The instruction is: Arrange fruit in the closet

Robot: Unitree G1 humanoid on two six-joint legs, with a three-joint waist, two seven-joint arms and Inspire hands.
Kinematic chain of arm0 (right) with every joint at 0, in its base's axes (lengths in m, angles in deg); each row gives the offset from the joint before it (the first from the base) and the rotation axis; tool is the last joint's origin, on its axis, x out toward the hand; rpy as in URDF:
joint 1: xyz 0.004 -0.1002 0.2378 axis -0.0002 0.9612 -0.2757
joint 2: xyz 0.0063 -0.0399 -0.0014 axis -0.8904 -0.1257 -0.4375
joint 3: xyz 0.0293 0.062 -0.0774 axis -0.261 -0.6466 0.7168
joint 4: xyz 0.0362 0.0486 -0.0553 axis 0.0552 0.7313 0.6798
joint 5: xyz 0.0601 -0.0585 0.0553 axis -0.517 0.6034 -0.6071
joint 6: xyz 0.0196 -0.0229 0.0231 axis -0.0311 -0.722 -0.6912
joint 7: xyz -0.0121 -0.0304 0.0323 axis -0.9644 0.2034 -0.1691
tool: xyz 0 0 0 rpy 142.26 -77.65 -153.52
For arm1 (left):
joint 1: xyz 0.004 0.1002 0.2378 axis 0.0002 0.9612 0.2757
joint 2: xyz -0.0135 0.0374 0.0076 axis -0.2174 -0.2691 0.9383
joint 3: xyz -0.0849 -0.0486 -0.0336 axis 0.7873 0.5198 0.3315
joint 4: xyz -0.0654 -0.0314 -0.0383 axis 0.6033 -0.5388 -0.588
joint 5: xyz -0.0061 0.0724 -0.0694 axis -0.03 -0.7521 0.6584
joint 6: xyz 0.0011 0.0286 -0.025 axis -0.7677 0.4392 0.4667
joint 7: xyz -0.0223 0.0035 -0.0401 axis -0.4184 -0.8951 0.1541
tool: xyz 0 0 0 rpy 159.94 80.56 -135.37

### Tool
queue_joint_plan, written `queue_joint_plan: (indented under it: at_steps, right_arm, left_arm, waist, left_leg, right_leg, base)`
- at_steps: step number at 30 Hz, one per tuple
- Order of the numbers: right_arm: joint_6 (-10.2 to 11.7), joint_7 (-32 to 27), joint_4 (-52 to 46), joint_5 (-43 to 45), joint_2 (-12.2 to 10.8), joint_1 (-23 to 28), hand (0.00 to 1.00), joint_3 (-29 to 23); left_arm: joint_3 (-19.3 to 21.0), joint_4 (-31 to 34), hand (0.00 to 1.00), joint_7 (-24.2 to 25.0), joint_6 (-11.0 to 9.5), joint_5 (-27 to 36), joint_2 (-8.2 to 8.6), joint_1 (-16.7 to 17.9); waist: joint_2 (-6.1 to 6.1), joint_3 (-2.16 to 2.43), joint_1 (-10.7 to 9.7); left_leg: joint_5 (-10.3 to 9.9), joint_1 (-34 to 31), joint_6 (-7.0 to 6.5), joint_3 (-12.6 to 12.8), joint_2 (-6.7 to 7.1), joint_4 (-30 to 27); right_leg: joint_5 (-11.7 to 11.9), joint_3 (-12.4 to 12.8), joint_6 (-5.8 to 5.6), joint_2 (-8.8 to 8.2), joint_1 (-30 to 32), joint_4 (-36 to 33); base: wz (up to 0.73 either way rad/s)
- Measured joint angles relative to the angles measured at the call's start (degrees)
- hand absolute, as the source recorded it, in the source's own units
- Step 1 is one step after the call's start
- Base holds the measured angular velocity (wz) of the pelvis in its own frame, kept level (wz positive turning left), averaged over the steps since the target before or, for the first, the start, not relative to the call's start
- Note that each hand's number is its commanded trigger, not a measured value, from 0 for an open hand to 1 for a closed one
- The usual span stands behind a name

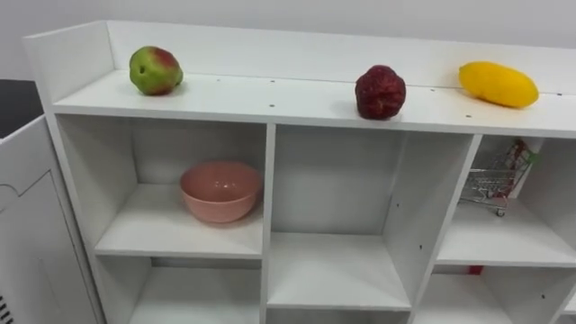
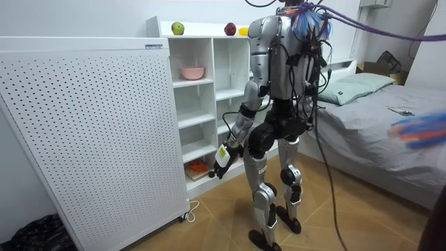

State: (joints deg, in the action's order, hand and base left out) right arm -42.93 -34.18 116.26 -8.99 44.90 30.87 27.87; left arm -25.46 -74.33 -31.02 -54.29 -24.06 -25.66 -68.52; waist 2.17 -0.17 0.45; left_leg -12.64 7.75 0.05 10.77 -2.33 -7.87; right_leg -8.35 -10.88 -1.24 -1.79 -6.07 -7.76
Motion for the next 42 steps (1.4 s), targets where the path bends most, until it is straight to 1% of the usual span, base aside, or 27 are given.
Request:
queue_joint_plan:
  at_steps: [2, 4, 5, 7, 8, 10, 12, 13, 14, 15, 16, 17, 18, 19, 20, 22, 23, 25, 27, 28, 30, 33, 34, 36, 38, 40, 42]
  right_arm:
    - [-0.6, -1.6, -2.1, -0.2, 0.2, 0.7, 0.0, -1.9]
    - [-1.8, -4.7, -9.0, -0.5, 0.5, 0.9, 0.0, -3.4]
    - [-1.8, -5.5, -11.7, -0.4, 0.6, 0.9, 0.0, -4.1]
    - [-1.2, -8.3, -22.6, -0.6, 0.6, 0.1, 0.0, -7.4]
    - [-0.7, -9.2, -25.5, -0.9, 0.6, 0.0, 0.0, -7.8]
    - [1.5, -11.6, -36.0, -0.8, 0.6, -1.1, 0.0, -8.1]
    - [2.6, -13.0, -43.0, -0.5, 0.2, -1.6, 0.0, -8.0]
    - [3.0, -14.0, -46.7, 0.1, -0.2, -1.7, 0.0, -7.7]
    - [2.9, -14.5, -49.1, 0.2, -0.4, -1.4, 0.0, -7.5]
    - [2.8, -15.4, -54.5, 1.4, -1.0, -0.7, 0.0, -7.5]
    - [3.0, -16.5, -58.9, 2.3, -1.1, -0.7, 0.0, -7.1]
    - [3.0, -17.0, -60.9, 2.4, -1.1, -0.7, 0.0, -6.9]
    - [3.1, -18.0, -64.9, 2.6, -1.1, -0.8, 0.0, -6.7]
    - [3.8, -18.9, -67.6, 3.2, -1.1, -1.3, 0.0, -6.6]
    - [4.3, -19.3, -68.5, 3.5, -1.0, -1.7, 0.0, -6.6]
    - [4.8, -21.2, -73.0, 4.7, -1.0, -2.5, 0.0, -6.3]
    - [4.8, -21.7, -74.5, 4.8, -1.0, -2.5, 0.0, -6.2]
    - [6.6, -23.7, -78.7, 6.1, -0.7, -2.7, 0.0, -5.8]
    - [7.7, -25.4, -80.4, 7.5, -0.7, -3.3, 0.0, -5.9]
    - [8.0, -26.4, -81.3, 9.0, -0.7, -3.9, 0.0, -5.9]
    - [8.1, -27.7, -83.4, 10.4, -0.7, -4.7, 0.0, -5.9]
    - [10.0, -28.6, -85.5, 10.9, -0.5, -6.7, 0.0, -5.9]
    - [10.4, -29.0, -86.0, 10.9, 0.0, -7.4, 0.0, -5.8]
    - [10.4, -29.5, -87.0, 10.9, 0.7, -7.6, 0.0, -5.5]
    - [10.5, -29.7, -87.2, 11.1, 0.8, -8.7, 0.0, -5.5]
    - [10.5, -30.2, -87.2, 11.1, 1.6, -10.8, 0.0, -5.5]
    - [10.5, -30.1, -87.2, 11.1, 1.8, -12.6, 0.0, -5.5]
  left_arm:
    - [0.7, 0.4, 0.0, 0.0, -0.6, 0.1, 0.03, 0.2]
    - [0.6, 0.6, 0.0, -0.3, -0.7, 0.1, -0.03, 0.4]
    - [0.6, 0.6, 0.0, -0.4, -0.8, 0.1, -0.05, 0.4]
    - [0.6, 0.5, 0.0, -0.6, -1.1, 0.0, -0.09, 0.5]
    - [0.6, 0.4, 0.0, -0.6, -1.4, -0.1, -0.15, 0.7]
    - [0.4, 0.1, 0.0, -0.9, -1.8, -1.8, -0.56, 0.8]
    - [0.4, 0.1, 0.0, -1.2, -1.8, -3.2, -0.58, 1.0]
    - [0.4, 0.1, 0.0, -1.3, -1.8, -3.3, -0.57, 1.2]
    - [0.4, 0.1, 0.0, -1.3, -1.8, -3.3, -0.56, 1.2]
    - [0.3, -0.2, 0.0, -1.3, -1.8, -3.3, -0.57, 1.2]
    - [-0.4, -0.3, 0.0, -1.6, -1.8, -3.2, -0.74, 1.5]
    - [-0.6, -0.3, 0.0, -1.8, -1.8, -3.3, -0.77, 1.9]
    - [-1.0, -0.1, 0.0, -2.4, -1.8, -3.4, -0.75, 2.0]
    - [-1.4, 0.0, 0.0, -2.5, -1.8, -3.5, -0.78, 2.1]
    - [-1.6, 0.2, 0.0, -2.6, -1.8, -3.5, -0.81, 2.2]
    - [-1.8, 0.5, 0.0, -2.7, -1.8, -4.9, -0.74, 2.6]
    - [-1.8, 0.4, 0.0, -2.8, -1.9, -5.0, -0.74, 2.5]
    - [-1.8, -1.1, 0.0, -3.8, -2.1, -5.0, -0.79, 2.5]
    - [-1.9, -2.3, 0.0, -4.5, -2.3, -5.0, -0.81, 2.6]
    - [-2.8, -2.8, 0.0, -4.7, -2.2, -5.5, -1.06, 2.7]
    - [-3.4, -2.7, 0.0, -4.7, -2.3, -7.1, -1.1, 2.9]
    - [-4.0, -2.5, 0.0, -4.7, -2.3, -7.8, -1.33, 3.2]
    - [-4.1, -2.3, 0.0, -4.6, -2.3, -8.6, -1.31, 3.1]
    - [-4.5, -2.2, 0.0, -4.6, -2.3, -9.2, -1.31, 2.9]
    - [-4.5, -2.2, 0.0, -4.5, -2.2, -9.8, -1.31, 2.4]
    - [-4.6, -2.4, 0.0, -4.4, -1.8, -10.0, -1.31, 1.9]
    - [-4.8, -3.1, 0.0, -4.4, -1.7, -10.0, -1.46, 1.7]
  waist:
    - [-0.07, -0.03, 0.0]
    - [-0.18, -0.08, -0.1]
    - [-0.28, -0.14, -0.1]
    - [-0.93, -0.12, -0.2]
    - [-1.08, -0.11, -0.1]
    - [-1.38, -0.05, -0.1]
    - [-1.47, -0.15, 0.1]
    - [-1.43, -0.12, 0.2]
    - [-1.46, -0.13, 0.3]
    - [-1.62, -0.16, 0.8]
    - [-1.7, -0.21, 1.2]
    - [-1.71, -0.2, 1.5]
    - [-1.7, -0.19, 1.5]
    - [-1.71, -0.18, 1.4]
    - [-1.77, -0.15, 1.4]
    - [-1.94, 0.07, 1.5]
    - [-1.94, 0.08, 1.5]
    - [-1.92, 0.09, 1.5]
    - [-1.81, 0.08, 1.5]
    - [-1.74, 0.04, 1.5]
    - [-1.66, 0.02, 1.5]
    - [-1.53, -0.05, 1.4]
    - [-1.49, -0.08, 1.5]
    - [-1.44, -0.1, 1.6]
    - [-1.36, -0.17, 1.8]
    - [-1.25, -0.26, 1.8]
    - [-1.08, -0.35, 1.8]
  left_leg:
    - [0.0, -0.1, 0.0, 0.0, -0.01, 0.0]
    - [0.0, -0.1, 0.0, 0.1, 0.02, 0.0]
    - [0.0, -0.1, 0.0, 0.1, 0.05, 0.0]
    - [0.0, 0.0, -0.02, 0.1, 0.07, 0.0]
    - [0.0, 0.0, -0.02, 0.1, 0.07, 0.0]
    - [0.0, -0.1, 0.0, 0.0, 0.04, -0.1]
    - [0.0, -0.3, 0.0, 0.0, 0.05, -0.2]
    - [0.0, -0.2, 0.0, -0.1, 0.06, -0.2]
    - [0.0, -0.2, 0.0, -0.1, 0.07, -0.2]
    - [0.0, -0.3, 0.0, -0.1, 0.08, -0.2]
    - [0.0, -0.6, 0.0, -0.1, 0.08, -0.2]
    - [0.0, -0.8, 0.0, -0.1, 0.08, -0.2]
    - [0.0, -1.1, 0.0, -0.2, 0.08, -0.3]
    - [0.0, -1.2, 0.0, -0.2, 0.07, -0.3]
    - [0.0, -1.2, 0.0, -0.2, 0.06, -0.3]
    - [0.0, -1.2, 0.0, -0.2, 0.05, -0.4]
    - [0.0, -1.3, -0.01, -0.2, 0.06, -0.4]
    - [0.0, -1.2, 0.0, -0.2, 0.03, -0.4]
    - [0.0, -1.2, 0.0, -0.2, 0.03, -0.5]
    - [0.0, -1.2, -0.01, -0.2, 0.02, -0.5]
    - [0.0, -1.2, -0.01, -0.1, 0.04, -0.6]
    - [0.0, -1.0, -0.01, 0.0, 0.02, -0.9]
    - [0.0, -0.9, -0.01, -0.1, 0.02, -0.9]
    - [0.0, -0.7, -0.01, -0.1, 0.01, -1.0]
    - [0.0, -0.7, -0.01, -0.1, 0.01, -0.8]
    - [0.0, -0.7, -0.02, -0.2, 0.01, -0.7]
    - [0.0, -0.7, -0.01, -0.2, -0.02, -0.6]
  right_leg:
    - [0.0, 0.1, 0.0, 0.02, 0.1, 0.0]
    - [0.0, 0.1, 0.0, 0.02, 0.4, -0.1]
    - [0.0, 0.2, 0.0, 0.03, 0.4, -0.1]
    - [0.0, 0.6, 0.01, 0.07, 0.5, -0.1]
    - [0.0, 0.7, 0.01, 0.09, 0.5, -0.1]
    - [0.0, 0.5, 0.01, 0.13, 0.6, -0.1]
    - [0.0, 0.6, 0.01, 0.11, 0.7, 0.0]
    - [0.0, 0.7, 0.01, 0.12, 0.7, 0.0]
    - [0.0, 0.8, 0.01, 0.12, 0.7, 0.0]
    - [0.0, 1.3, 0.01, 0.14, 1.0, -0.1]
    - [0.0, 1.5, 0.01, 0.17, 1.2, -0.1]
    - [0.0, 1.5, 0.01, 0.17, 1.3, -0.1]
    - [0.0, 1.5, 0.01, 0.15, 1.6, -0.1]
    - [0.0, 1.4, 0.01, 0.14, 1.7, -0.1]
    - [0.0, 1.3, 0.01, 0.14, 1.7, -0.1]
    - [0.0, 1.2, 0.01, 0.13, 1.9, -0.2]
    - [0.0, 1.2, 0.01, 0.13, 2.0, -0.2]
    - [0.0, 1.2, 0.01, 0.17, 2.0, -0.4]
    - [0.0, 1.3, 0.01, 0.15, 2.0, -0.5]
    - [0.0, 1.3, 0.01, 0.14, 2.0, -0.8]
    - [0.0, 1.4, 0.01, 0.1, 2.0, -0.9]
    - [0.0, 1.5, 0.01, 0.1, 1.7, -0.9]
    - [0.0, 1.9, 0.01, 0.11, 1.5, -0.9]
    - [0.0, 2.7, 0.01, 0.18, 1.2, -0.9]
    - [0.0, 2.8, 0.01, 0.22, 1.3, -1.0]
    - [0.0, 2.8, 0.02, 0.26, 1.3, -1.0]
    - [0.0, 2.8, 0.02, 0.32, 1.3, -1.0]
  base:
    - [-0.02]
    - [-0.1]
    - [-0.14]
    - [-0.06]
    - [0.0]
    - [0.0]
    - [0.02]
    - [0.04]
    - [0.0]
    - [-0.07]
    - [-0.09]
    - [-0.04]
    - [0.0]
    - [0.0]
    - [0.0]
    - [0.0]
    - [0.0]
    - [0.0]
    - [0.0]
    - [0.0]
    - [0.0]
    - [0.0]
    - [0.03]
    - [0.02]
    - [-0.02]
    - [0.0]
    - [0.0]
